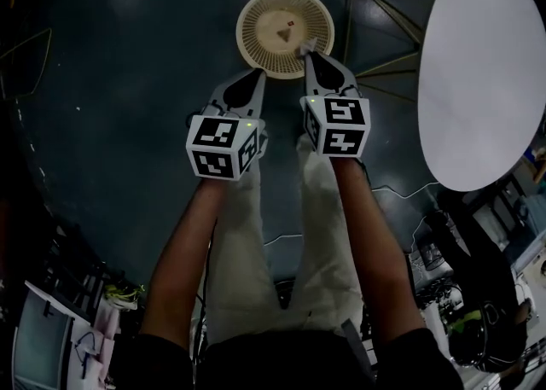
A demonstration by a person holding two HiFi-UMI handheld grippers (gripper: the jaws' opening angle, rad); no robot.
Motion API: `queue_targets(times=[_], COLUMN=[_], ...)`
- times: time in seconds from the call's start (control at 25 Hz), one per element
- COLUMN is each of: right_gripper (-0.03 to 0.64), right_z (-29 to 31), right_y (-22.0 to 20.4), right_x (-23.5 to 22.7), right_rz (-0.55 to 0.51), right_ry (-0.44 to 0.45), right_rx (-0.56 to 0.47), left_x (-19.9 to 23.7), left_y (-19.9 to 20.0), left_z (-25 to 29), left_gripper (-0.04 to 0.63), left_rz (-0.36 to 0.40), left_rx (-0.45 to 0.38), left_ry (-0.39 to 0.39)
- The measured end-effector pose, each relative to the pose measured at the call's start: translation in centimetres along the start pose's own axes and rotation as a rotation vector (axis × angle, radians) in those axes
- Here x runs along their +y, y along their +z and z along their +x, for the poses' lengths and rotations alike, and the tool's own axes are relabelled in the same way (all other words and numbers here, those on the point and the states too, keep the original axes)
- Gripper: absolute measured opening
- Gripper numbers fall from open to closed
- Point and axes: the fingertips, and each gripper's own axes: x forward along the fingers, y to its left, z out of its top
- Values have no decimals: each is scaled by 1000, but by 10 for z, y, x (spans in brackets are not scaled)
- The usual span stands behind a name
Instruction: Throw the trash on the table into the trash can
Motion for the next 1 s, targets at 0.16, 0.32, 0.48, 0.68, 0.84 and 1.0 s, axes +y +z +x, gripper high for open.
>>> queue_targets(times=[0.16, 0.32, 0.48, 0.68, 0.84, 1.0], right_gripper=[23, 25, 25, 25, 83, 140], right_z=[32, 60, 90, 110, 116, 115], right_y=[-21, -38, -56, -76, -85, -82], right_x=[-6, -14, -15, -15, -13, -13], right_rz=[-19, -22, -32, -72, -122, -105], right_ry=[-1, 2, 19, 16, 28, 36], right_rx=[24, 45, 70, 98, 116, 116], left_x=[17, 31, 50, 62, 64, 63], left_y=[-8, -19, -35, -52, -63, -65], left_z=[20, 41, 61, 71, 71, 69], left_gripper=[8, 8, 8, 8, 8, 8], left_rz=[10, 0, -21, -20, -22, -14], left_rx=[11, 21, 32, 47, 64, 72], left_ry=[3, -1, 7, 13, 13, 6])
